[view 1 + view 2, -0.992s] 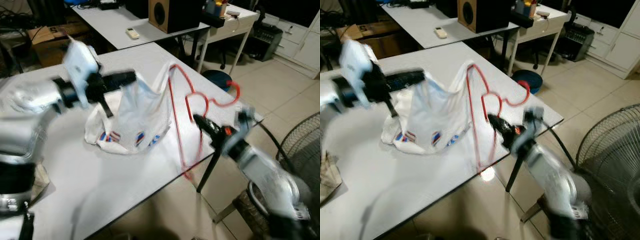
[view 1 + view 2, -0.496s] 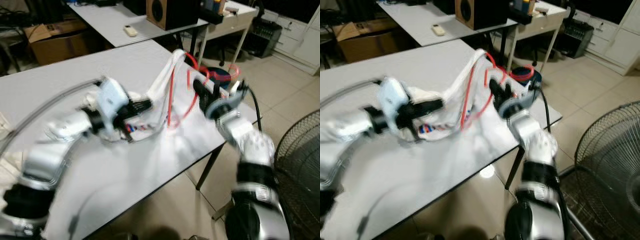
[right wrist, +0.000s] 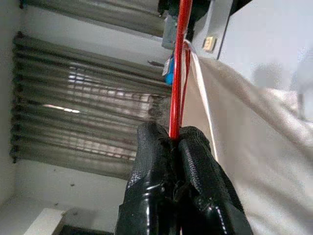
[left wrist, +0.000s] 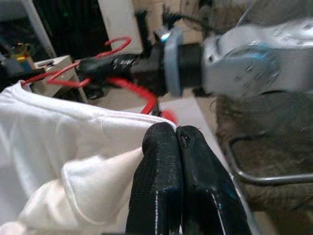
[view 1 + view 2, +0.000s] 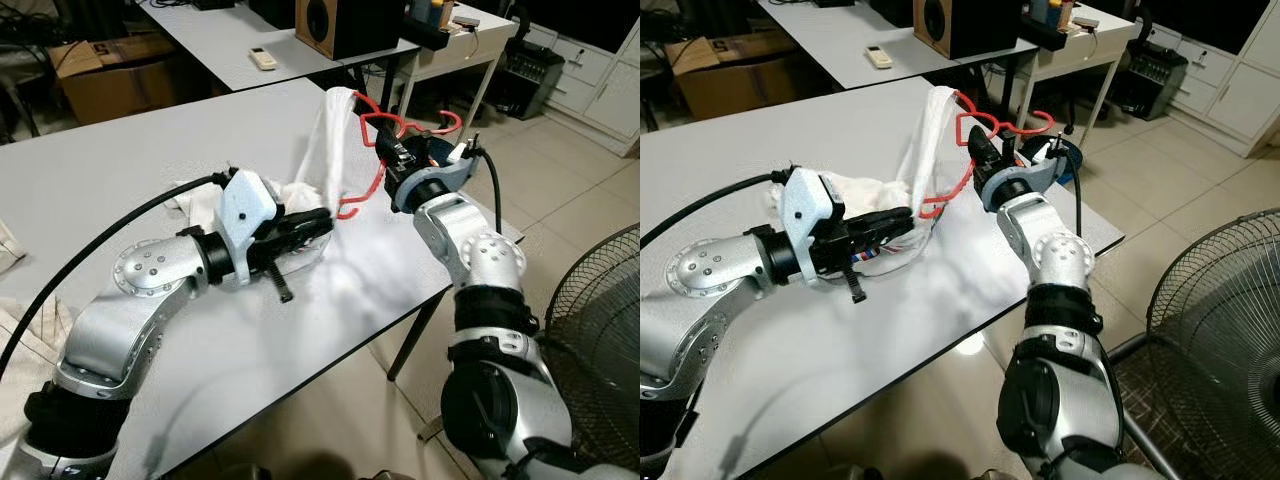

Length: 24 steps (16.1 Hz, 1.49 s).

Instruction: Hang hanger

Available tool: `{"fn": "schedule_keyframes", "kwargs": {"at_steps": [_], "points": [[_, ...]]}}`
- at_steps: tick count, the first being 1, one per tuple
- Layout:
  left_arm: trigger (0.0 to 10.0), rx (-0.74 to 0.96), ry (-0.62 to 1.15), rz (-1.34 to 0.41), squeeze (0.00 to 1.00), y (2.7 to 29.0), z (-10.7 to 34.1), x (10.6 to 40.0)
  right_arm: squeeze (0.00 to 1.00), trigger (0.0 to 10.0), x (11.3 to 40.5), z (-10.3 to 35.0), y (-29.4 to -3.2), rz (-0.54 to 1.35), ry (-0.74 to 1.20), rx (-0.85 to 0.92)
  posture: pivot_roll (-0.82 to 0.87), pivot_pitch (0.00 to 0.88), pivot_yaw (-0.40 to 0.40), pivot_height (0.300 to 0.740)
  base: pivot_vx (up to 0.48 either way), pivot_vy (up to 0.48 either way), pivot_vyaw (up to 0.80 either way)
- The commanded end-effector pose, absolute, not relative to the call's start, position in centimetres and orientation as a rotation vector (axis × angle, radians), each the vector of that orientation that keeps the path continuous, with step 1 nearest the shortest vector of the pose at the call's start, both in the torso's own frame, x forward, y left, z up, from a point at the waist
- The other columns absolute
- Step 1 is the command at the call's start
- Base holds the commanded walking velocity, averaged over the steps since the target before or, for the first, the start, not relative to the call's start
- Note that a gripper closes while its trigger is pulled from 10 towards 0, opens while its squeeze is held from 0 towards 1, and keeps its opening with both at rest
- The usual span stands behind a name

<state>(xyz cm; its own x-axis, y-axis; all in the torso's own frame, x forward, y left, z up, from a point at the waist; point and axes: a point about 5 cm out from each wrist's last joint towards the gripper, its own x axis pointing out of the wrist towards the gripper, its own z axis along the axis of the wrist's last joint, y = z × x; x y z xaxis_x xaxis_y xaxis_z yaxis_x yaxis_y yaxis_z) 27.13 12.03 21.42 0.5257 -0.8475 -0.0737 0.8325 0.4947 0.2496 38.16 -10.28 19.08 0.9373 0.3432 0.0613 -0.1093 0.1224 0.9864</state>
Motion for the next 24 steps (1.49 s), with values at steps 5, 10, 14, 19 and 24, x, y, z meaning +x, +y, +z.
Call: {"fn": "schedule_keyframes", "kwargs": {"at_steps": [5,10,14,19,24], "points": [[0.0,0.186,-0.115,-1.077,0.0,10.0,22.6,26.7,0.0,10.0,39.4,20.2,-9.0,0.326,0.168,1.399,-0.06,0.0,-0.088,0.74,0.0,0.0,0.0],[0.0,0.237,-0.149,-1.13,0.0,6.4,22.8,27.2,0.0,10.0,39.8,20.6,-6.5,0.371,0.218,1.344,-0.06,0.0,-0.097,0.74,0.0,0.0,0.0],[10.0,0.541,0.034,-1.088,0.0,7.6,18.6,28.0,0.0,10.0,40.0,22.5,-6.7,0.451,0.156,1.378,-0.07,0.0,-0.075,0.74,0.0,0.0,0.0],[10.0,0.617,0.108,-1.088,1.0,10.5,17.7,27.2,0.0,10.0,39.5,23.8,-8.5,0.528,0.063,1.276,-0.07,0.0,-0.073,0.74,0.0,0.0,0.0],[10.0,0.389,0.139,-0.965,0.89,16.0,18.4,24.3,0.0,10.0,36.3,24.9,-11.4,0.658,-0.005,1.079,-0.05,0.0,-0.08,0.74,0.0,0.0,0.64]]}}
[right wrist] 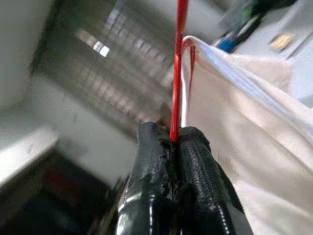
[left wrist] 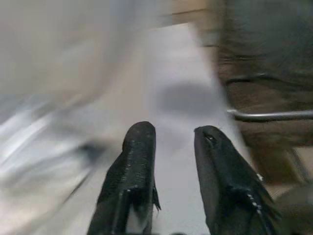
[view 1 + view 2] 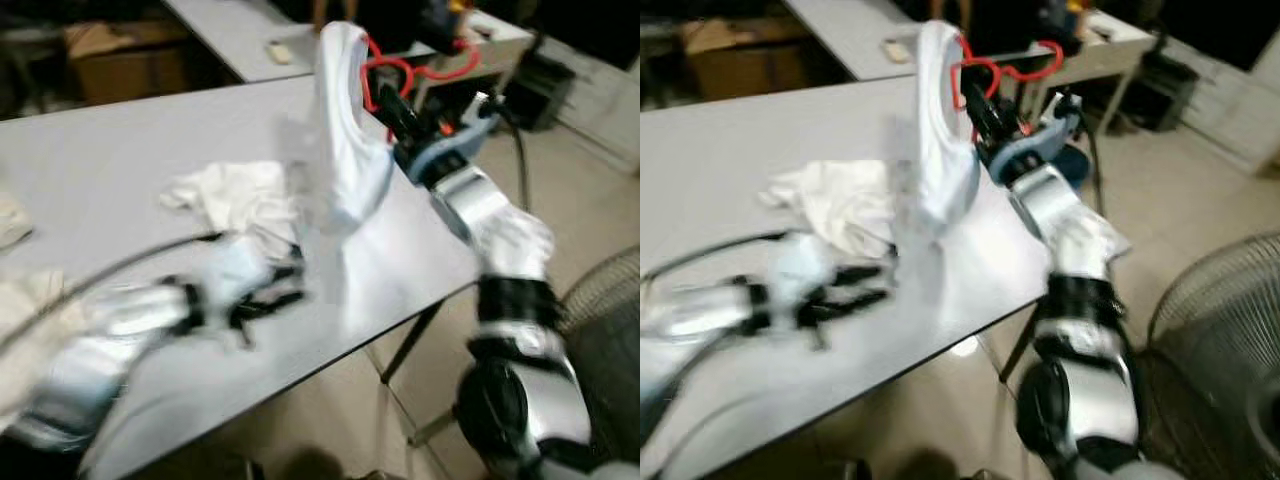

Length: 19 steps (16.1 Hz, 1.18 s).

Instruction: Hang hanger

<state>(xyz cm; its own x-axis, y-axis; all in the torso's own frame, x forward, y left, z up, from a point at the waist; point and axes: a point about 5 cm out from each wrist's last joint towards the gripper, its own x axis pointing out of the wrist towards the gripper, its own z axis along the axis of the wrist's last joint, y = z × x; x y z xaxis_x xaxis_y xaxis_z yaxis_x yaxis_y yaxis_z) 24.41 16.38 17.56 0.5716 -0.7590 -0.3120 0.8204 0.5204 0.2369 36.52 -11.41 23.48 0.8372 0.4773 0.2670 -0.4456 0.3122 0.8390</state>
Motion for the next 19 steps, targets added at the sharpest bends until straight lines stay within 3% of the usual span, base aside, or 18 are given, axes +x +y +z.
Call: {"fn": "schedule_keyframes", "kwargs": {"at_steps": [1,2,3,4,6,7,10,12,19], "points": [[10.0,0.338,0.123,-0.861,0.46,17.4,19.0,24.4,0.0,10.0,35.4,25.0,-11.7,0.69,-0.006,1.057,-0.04,0.0,-0.08,0.74,0.0,0.0,0.8],[10.0,0.294,0.108,-0.73,0.4,19.0,19.3,24.4,0.0,10.0,34.2,25.2,-12.0,0.735,0.001,1.003,-0.04,0.0,-0.079,0.74,0.0,0.0,0.8],[10.0,0.273,0.104,-0.643,0.25,19.8,19.3,24.5,0.0,10.0,33.4,25.2,-12.1,0.753,-0.005,0.975,-0.03,0.0,-0.081,0.74,0.0,0.0,0.8],[10.0,0.181,0.126,-0.505,0.24,20.6,18.8,24.0,0.0,10.0,31.5,25.4,-12.7,0.788,-0.014,0.964,-0.03,0.0,-0.085,0.74,0.0,0.0,0.8],[10.0,0.056,0.107,-0.472,0.16,19.9,18.6,23.0,0.0,10.0,29.8,25.3,-13.1,0.817,-0.013,0.953,-0.03,0.001,-0.093,0.74,0.0,0.0,0.8],[10.0,0.037,0.123,-0.45,0.0,19.6,18.0,22.2,0.0,10.0,28.7,25.0,-13.8,0.799,-0.025,0.951,-0.03,0.003,-0.097,0.74,0.0,0.0,0.8],[10.0,0.088,0.189,-0.33,0.0,20.0,16.4,21.9,0.0,10.0,26.9,22.8,-15.5,0.671,-0.022,0.951,-0.02,0.007,-0.104,0.74,0.0,0.0,0.8],[10.0,0.149,0.158,-0.348,0.0,19.3,16.1,22.3,0.0,10.0,26.7,21.7,-15.9,0.579,0.012,0.946,-0.03,0.02,-0.095,0.74,0.0,0.0,0.8],[10.0,0.113,0.151,-0.4,0.0,17.4,15.9,23.3,0.0,10.0,25.4,19.4,-15.4,0.484,0.099,0.867,-0.04,0.029,-0.054,0.74,0.0,0.0,0.8]]}}
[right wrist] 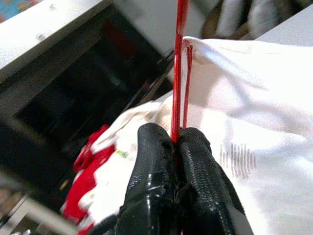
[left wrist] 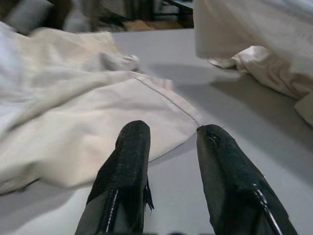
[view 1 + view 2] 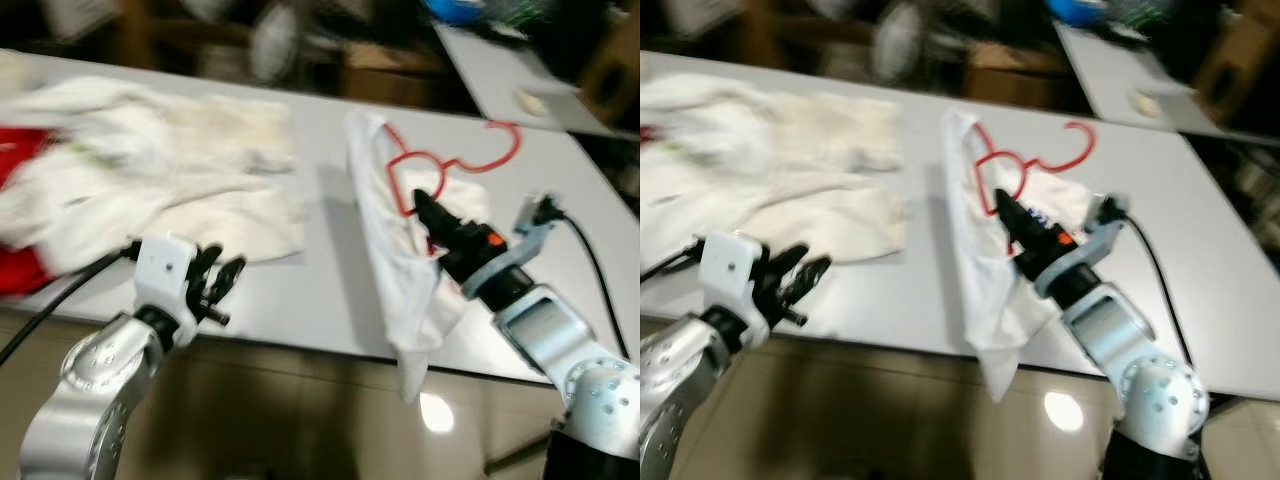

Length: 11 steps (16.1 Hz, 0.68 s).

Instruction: Hang hanger

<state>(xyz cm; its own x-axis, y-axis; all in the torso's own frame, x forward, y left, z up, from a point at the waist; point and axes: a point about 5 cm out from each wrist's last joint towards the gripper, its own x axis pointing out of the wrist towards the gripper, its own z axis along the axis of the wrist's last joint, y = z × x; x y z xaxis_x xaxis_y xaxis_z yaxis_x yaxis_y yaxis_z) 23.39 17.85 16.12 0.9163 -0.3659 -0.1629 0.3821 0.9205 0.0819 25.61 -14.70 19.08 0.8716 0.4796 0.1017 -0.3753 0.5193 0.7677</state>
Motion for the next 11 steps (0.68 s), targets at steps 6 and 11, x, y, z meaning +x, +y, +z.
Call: {"fn": "schedule_keyframes", "kwargs": {"at_steps": [6,11], "points": [[10.0,0.13,0.146,-0.43,0.0,16.6,15.7,23.5,0.0,10.0,25.2,18.3,-15.5,0.419,0.116,0.867,-0.04,0.023,-0.057,0.74,0.0,0.0,0.8],[10.0,0.127,0.155,-0.437,0.0,16.7,15.4,23.3,0.0,10.0,25.0,18.1,-16.2,0.394,0.115,0.853,-0.04,0.024,-0.06,0.74,-0.272,0.0,0.8]]}}
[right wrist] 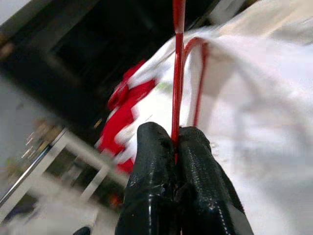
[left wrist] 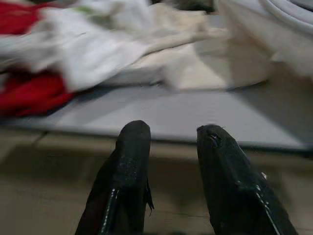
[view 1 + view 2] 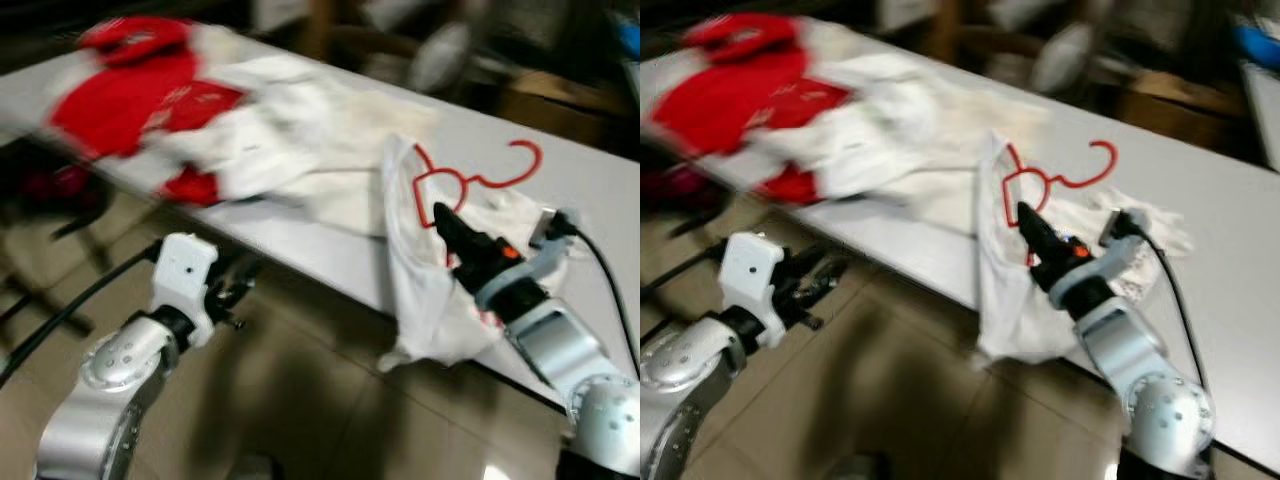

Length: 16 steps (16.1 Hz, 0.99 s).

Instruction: Hang hanger

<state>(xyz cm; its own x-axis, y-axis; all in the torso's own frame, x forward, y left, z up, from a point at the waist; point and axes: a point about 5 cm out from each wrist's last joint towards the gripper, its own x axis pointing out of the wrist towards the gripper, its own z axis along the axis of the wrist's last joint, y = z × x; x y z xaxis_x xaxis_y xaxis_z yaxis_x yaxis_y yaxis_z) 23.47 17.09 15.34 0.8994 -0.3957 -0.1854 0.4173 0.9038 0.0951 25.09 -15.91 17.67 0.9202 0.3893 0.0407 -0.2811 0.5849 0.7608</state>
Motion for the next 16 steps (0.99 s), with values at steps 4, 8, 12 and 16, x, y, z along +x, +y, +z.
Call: {"fn": "schedule_keyframes", "kwargs": {"at_steps": [4,8,12,16], "points": [[10.0,0.131,0.154,-0.453,0.0,16.4,15.2,23.6,0.0,10.0,24.8,18.0,-16.5,0.381,0.11,0.848,-0.05,0.01,-0.049,0.74,-0.255,0.0,0.8],[10.0,0.143,0.156,-0.457,0.0,16.5,15.2,23.6,0.0,10.0,24.7,17.8,-16.4,0.378,0.118,0.851,-0.05,0.012,-0.049,0.74,-0.123,0.0,0.8],[10.0,0.167,0.175,-0.426,0.0,17.0,14.8,23.6,0.0,10.0,24.3,17.0,-16.7,0.371,0.138,0.869,-0.05,0.019,-0.048,0.74,0.0,0.0,0.8],[10.0,0.173,0.173,-0.385,0.0,17.7,14.9,23.9,0.0,10.0,24.0,17.1,-16.4,0.442,0.146,0.857,-0.05,0.022,-0.048,0.74,0.0,0.0,0.8]]}}
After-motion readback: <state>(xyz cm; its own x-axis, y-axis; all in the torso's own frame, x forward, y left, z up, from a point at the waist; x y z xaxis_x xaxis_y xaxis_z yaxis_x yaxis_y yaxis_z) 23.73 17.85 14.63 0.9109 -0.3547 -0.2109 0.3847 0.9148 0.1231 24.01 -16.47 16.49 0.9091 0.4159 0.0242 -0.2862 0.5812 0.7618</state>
